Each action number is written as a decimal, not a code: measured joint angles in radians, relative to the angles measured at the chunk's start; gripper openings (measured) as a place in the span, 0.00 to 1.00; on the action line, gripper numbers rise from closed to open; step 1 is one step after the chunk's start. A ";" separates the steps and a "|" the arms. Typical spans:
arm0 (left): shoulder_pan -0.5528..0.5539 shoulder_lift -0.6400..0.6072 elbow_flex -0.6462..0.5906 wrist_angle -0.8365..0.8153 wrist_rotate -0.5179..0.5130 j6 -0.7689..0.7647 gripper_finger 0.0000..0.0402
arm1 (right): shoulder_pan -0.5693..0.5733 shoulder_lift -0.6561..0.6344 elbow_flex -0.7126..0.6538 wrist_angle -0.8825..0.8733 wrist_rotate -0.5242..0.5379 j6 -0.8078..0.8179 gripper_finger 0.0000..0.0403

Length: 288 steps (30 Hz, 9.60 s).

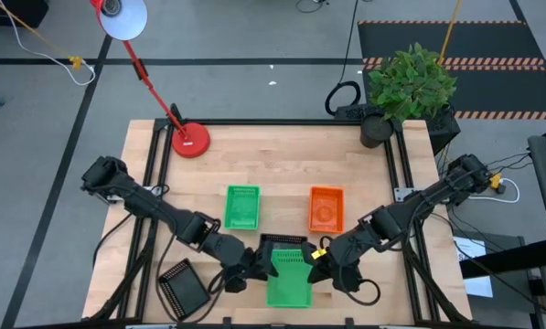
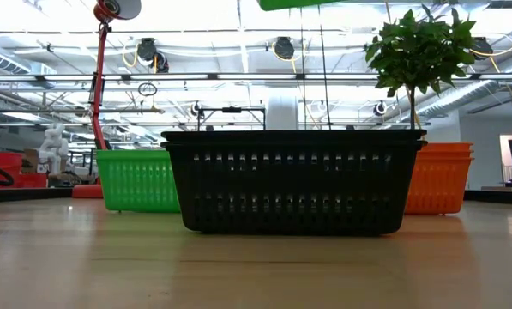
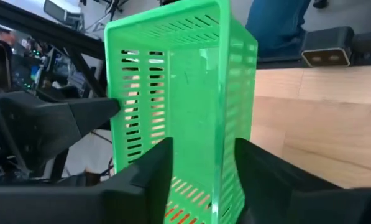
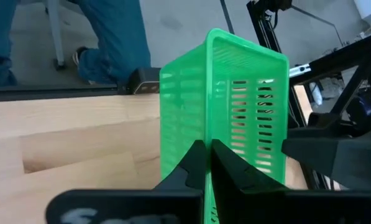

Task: Stack baskets by color
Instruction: Stack the bottom green bin on top of the top green bin, then stack the left black bin on top of the right black bin

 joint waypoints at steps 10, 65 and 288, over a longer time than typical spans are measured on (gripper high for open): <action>0.017 0.002 0.000 -0.002 0.048 -0.013 0.16 | -0.005 0.000 0.000 -0.002 -0.007 -0.006 0.00; -0.062 -0.177 0.001 -0.512 -0.381 -0.027 0.02 | 0.177 -0.109 -0.058 -0.049 0.519 1.010 0.52; -0.496 -0.164 -0.140 -0.651 -0.296 -1.841 0.04 | 0.108 -0.086 -0.595 0.817 0.629 1.171 0.51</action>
